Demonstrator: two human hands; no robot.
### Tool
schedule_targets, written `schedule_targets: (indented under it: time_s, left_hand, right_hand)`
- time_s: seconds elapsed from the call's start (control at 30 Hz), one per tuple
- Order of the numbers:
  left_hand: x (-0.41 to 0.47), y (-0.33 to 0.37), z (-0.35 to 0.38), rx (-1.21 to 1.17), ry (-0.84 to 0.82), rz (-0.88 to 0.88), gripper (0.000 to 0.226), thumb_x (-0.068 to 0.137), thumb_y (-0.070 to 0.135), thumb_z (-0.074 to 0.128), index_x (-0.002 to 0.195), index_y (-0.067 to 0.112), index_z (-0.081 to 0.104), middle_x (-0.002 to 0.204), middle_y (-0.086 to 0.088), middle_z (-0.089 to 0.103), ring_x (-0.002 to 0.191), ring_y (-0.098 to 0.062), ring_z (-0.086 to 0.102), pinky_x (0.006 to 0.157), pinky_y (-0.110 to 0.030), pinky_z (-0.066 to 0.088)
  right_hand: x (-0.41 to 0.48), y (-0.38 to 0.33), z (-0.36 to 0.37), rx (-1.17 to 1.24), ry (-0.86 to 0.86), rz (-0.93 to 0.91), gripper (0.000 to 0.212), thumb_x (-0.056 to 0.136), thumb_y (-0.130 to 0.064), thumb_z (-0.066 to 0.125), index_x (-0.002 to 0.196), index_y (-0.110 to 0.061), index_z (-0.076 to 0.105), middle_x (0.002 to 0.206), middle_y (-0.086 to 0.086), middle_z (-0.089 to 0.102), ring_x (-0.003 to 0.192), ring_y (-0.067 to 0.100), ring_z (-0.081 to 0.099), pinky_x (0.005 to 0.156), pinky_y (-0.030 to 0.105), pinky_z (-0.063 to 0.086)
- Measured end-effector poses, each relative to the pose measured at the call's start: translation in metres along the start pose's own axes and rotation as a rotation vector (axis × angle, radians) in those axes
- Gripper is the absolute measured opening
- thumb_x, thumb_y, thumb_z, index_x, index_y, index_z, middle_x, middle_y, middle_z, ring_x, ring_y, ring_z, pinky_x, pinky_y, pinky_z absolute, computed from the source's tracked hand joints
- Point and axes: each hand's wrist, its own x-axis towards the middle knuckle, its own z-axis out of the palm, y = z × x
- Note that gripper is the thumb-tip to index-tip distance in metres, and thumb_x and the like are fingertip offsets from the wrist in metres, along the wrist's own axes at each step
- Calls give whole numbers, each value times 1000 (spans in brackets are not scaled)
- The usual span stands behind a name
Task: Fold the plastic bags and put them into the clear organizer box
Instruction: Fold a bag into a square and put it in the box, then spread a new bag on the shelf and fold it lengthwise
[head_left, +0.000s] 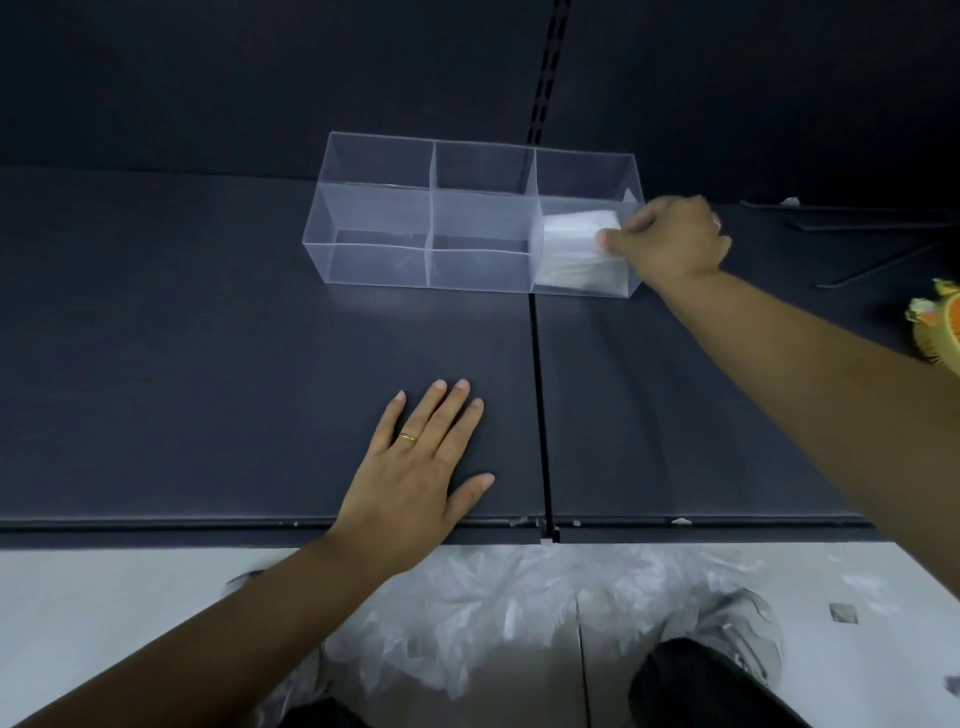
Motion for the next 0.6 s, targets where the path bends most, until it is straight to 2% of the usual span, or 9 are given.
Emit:
schedule_targets:
  time_s: [0.1, 0.2, 0.23, 0.3, 0.37, 0.43, 0.5, 0.53, 0.6]
  left_hand:
    - [-5, -3, 2, 31, -18, -3, 72, 95, 61, 8, 152, 18, 17, 160, -3, 15, 148, -20, 11, 119, -50, 15]
    - [-11, -6, 3, 32, -12, 11, 73, 95, 62, 11, 153, 17, 18, 160, -3, 15, 148, -21, 11, 119, -50, 12]
    - [-12, -6, 3, 25, -9, 17, 73, 95, 62, 13, 153, 17, 19, 160, -4, 16, 148, -21, 11, 119, -50, 12]
    - [-13, -7, 3, 15, 6, 21, 73, 95, 61, 14, 152, 16, 20, 160, -4, 16, 148, -21, 11, 119, -50, 12]
    - [-13, -7, 3, 13, 16, 27, 73, 95, 62, 13, 153, 16, 18, 160, -4, 14, 148, -21, 10, 119, -49, 10]
    - [-13, -7, 3, 12, 24, 32, 73, 95, 62, 12, 153, 17, 18, 161, -4, 13, 148, -21, 8, 119, -49, 8]
    - [-13, -8, 4, 2, 37, 32, 74, 95, 62, 13, 152, 16, 19, 160, -4, 15, 148, -21, 10, 119, -49, 9]
    - [-13, -8, 4, -4, 44, 33, 73, 95, 61, 14, 152, 16, 20, 160, -4, 15, 148, -21, 10, 119, -49, 9]
    - [-13, -8, 4, -12, 51, 33, 73, 95, 61, 15, 152, 16, 21, 160, -4, 17, 148, -21, 12, 119, -49, 10]
  right_hand:
    - [-32, 13, -16, 177, 131, -99, 44, 81, -44, 69, 112, -15, 59, 120, 5, 46, 113, 21, 49, 101, 35, 37]
    - [-111, 29, -22, 379, 184, -488, 19, 90, -28, 60, 98, -11, 59, 100, 1, 47, 87, 13, 51, 79, 20, 44]
    - [-146, 37, -20, 389, 101, -620, 13, 92, -25, 57, 91, -13, 60, 93, 1, 50, 79, 11, 50, 72, 17, 41]
    - [-219, 57, -9, 317, -192, -820, 20, 94, -28, 53, 80, -17, 62, 80, -4, 55, 70, 5, 51, 64, 16, 40]
    - [-268, 86, 13, 137, -415, -909, 21, 89, -37, 59, 81, -20, 67, 81, -8, 63, 69, 5, 58, 62, 18, 46]
    - [-280, 110, 37, -79, -533, -804, 33, 81, -45, 70, 102, -20, 70, 106, -3, 67, 95, 14, 64, 84, 21, 45]
    - [-273, 131, 55, -321, -583, -559, 63, 78, -55, 68, 130, -21, 55, 130, 1, 54, 122, 22, 49, 107, 31, 27]
    - [-269, 139, 60, -411, -549, -497, 73, 73, -58, 70, 133, -20, 52, 130, 3, 53, 122, 26, 48, 108, 38, 26]
    - [-265, 158, 72, -487, -521, -447, 89, 59, -57, 80, 131, -11, 55, 123, 12, 59, 108, 35, 59, 96, 50, 42]
